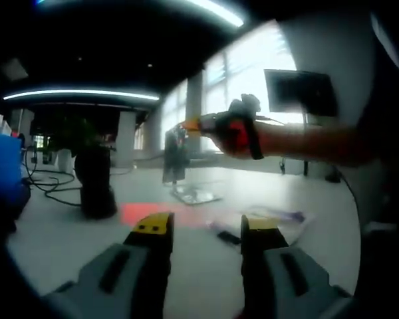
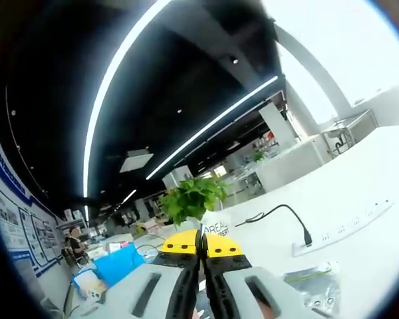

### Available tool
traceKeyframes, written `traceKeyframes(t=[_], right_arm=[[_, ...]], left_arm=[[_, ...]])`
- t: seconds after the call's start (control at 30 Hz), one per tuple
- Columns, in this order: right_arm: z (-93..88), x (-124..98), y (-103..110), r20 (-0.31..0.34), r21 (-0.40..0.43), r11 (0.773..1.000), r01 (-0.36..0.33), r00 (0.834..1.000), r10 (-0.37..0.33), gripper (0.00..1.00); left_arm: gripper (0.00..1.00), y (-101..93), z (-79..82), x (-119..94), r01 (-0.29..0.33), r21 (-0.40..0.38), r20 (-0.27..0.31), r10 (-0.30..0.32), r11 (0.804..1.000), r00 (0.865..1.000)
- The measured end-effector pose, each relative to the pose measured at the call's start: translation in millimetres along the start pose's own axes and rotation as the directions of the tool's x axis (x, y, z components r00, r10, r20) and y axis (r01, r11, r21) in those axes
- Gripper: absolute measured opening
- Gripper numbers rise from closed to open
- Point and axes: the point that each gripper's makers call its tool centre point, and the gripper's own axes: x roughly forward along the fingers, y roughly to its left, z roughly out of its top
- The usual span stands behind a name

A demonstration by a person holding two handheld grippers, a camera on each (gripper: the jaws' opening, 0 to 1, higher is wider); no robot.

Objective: Clip sheet goods on table flip sheet goods clip sheet goods scan sheet goods put sheet goods back to table

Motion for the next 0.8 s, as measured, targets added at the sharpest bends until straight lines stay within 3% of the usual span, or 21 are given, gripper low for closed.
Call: traceKeyframes(t=[0.2, 0.33, 0.43, 0.63, 0.73, 0.8], right_arm=[[14.6, -8.6, 7.7, -0.003, -0.049, 0.998, -0.035, 0.999, 0.035, 0.00], [23.3, -15.1, 4.4, -0.006, -0.019, 1.000, -0.018, 1.000, 0.018, 0.00], [28.4, -21.5, 7.0, -0.004, -0.060, 0.998, -0.024, 1.000, 0.024, 0.00], [36.0, -30.2, 7.5, -0.015, -0.066, 0.997, -0.033, 0.999, 0.032, 0.00], [39.2, -35.8, 12.2, -0.027, -0.135, 0.989, -0.056, 0.998, 0.053, 0.00], [38.4, -39.5, 18.5, -0.030, -0.135, 0.988, -0.070, 0.997, 0.067, 0.00]], left_arm=[[0.33, -0.4, -1.1, 0.6, 0.000, 0.007, -0.005, 0.000, 1.000, 1.000], [0.33, -0.8, -1.9, 1.1, 0.000, 0.015, -0.009, 0.001, 1.000, 1.000], [0.33, -0.5, -2.0, 1.3, -0.004, 0.017, -0.010, 0.004, 1.000, 1.000], [0.33, -0.2, -1.4, 0.9, -0.007, 0.021, -0.008, 0.007, 1.000, 1.000], [0.33, 0.8, -2.6, 1.5, -0.007, 0.024, -0.010, 0.008, 1.000, 1.000], [0.33, 0.7, -2.9, 1.6, -0.007, 0.025, -0.012, 0.007, 1.000, 1.000]])
